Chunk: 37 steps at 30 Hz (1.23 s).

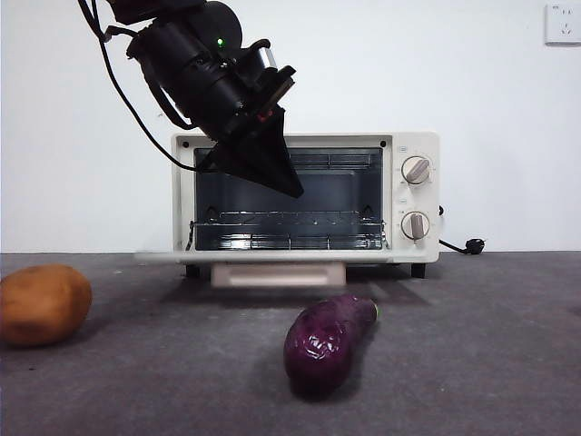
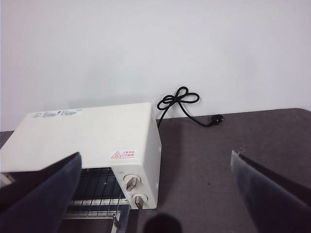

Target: Take the eggplant from the table,put the eggplant in the oven

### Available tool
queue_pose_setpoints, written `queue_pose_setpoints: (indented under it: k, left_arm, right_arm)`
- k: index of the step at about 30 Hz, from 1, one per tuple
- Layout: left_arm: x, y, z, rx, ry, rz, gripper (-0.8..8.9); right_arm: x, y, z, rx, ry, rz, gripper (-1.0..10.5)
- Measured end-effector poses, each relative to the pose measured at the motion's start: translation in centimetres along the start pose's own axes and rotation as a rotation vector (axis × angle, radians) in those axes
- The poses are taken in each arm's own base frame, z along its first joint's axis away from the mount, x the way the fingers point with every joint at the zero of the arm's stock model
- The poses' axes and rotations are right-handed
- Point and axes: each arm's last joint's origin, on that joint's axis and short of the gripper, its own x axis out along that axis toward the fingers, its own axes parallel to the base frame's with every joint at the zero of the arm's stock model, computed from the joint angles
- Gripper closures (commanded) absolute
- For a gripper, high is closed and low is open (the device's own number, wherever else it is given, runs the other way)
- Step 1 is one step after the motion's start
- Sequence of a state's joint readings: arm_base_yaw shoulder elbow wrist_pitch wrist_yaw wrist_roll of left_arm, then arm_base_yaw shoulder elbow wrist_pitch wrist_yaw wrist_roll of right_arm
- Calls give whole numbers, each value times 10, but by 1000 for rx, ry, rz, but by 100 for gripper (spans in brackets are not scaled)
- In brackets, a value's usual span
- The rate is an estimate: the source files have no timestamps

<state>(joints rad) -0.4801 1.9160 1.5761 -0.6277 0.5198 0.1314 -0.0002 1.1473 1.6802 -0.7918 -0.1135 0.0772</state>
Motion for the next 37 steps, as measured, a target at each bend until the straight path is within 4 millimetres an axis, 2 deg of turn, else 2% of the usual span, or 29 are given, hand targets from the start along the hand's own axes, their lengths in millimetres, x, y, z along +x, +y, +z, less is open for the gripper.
queue_pose_setpoints:
  k: [7, 9, 12, 15, 18, 23, 26, 29, 37]
  left_arm:
    - [-5, 0, 5, 5, -17, 6, 820]
    - [-13, -1, 13, 7, -28, 11, 820]
    - [-38, -3, 34, 21, -81, 30, 820]
    - [-74, -6, 54, 38, -141, 60, 820]
    - [-118, -14, 69, 71, -198, 129, 820]
    - [-204, -40, 78, 139, -354, 272, 820]
    - [-250, -56, 69, 159, -448, 337, 820]
    - [-285, -70, 55, 156, -503, 420, 820]
    - [-349, -123, 15, 166, -613, 580, 820]
  right_arm:
    - [0, 0, 0, 0, 3, 0, 285]
    - [0, 0, -1, 2, 13, 7, 285]
    - [0, 1, -3, 6, 34, 36, 285]
    - [0, 3, -5, 9, 58, 57, 285]
    - [0, 8, -8, 3, 79, 84, 285]
    - [1, 17, -13, -6, 134, 125, 285]
    - [4, 21, -14, -13, 147, 146, 285]
    - [5, 24, -15, -18, 153, 162, 285]
    - [5, 30, -16, -28, 163, 191, 285]
